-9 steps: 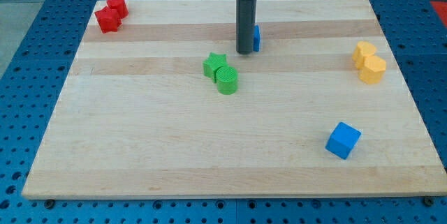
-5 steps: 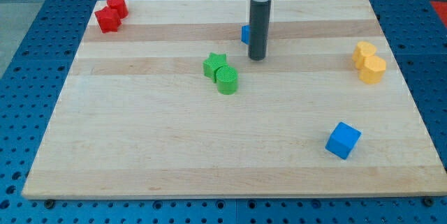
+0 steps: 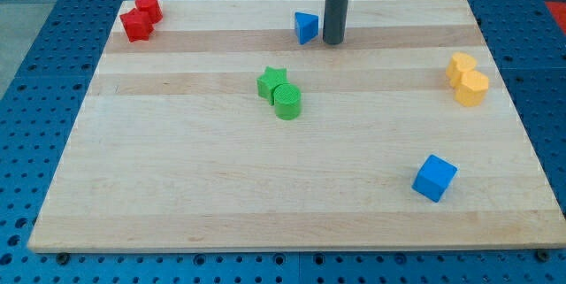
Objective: Slide the blue triangle towards the top left corner
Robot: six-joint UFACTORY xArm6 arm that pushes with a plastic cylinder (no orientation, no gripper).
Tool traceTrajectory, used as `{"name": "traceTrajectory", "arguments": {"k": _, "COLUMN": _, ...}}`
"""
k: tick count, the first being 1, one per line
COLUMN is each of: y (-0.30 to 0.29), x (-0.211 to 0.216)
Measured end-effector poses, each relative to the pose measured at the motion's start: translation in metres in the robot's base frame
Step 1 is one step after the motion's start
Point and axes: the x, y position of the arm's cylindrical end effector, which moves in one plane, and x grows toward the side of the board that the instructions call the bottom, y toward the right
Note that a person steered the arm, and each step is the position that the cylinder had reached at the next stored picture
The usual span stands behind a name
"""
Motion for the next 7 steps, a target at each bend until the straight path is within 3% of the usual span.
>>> {"name": "traceTrajectory", "arguments": {"k": 1, "y": -0.041, "x": -0.032}}
{"name": "traceTrajectory", "arguments": {"k": 3, "y": -0.135, "x": -0.040}}
{"name": "traceTrajectory", "arguments": {"k": 5, "y": -0.086, "x": -0.025}}
{"name": "traceTrajectory", "arguments": {"k": 7, "y": -0.127, "x": 0.004}}
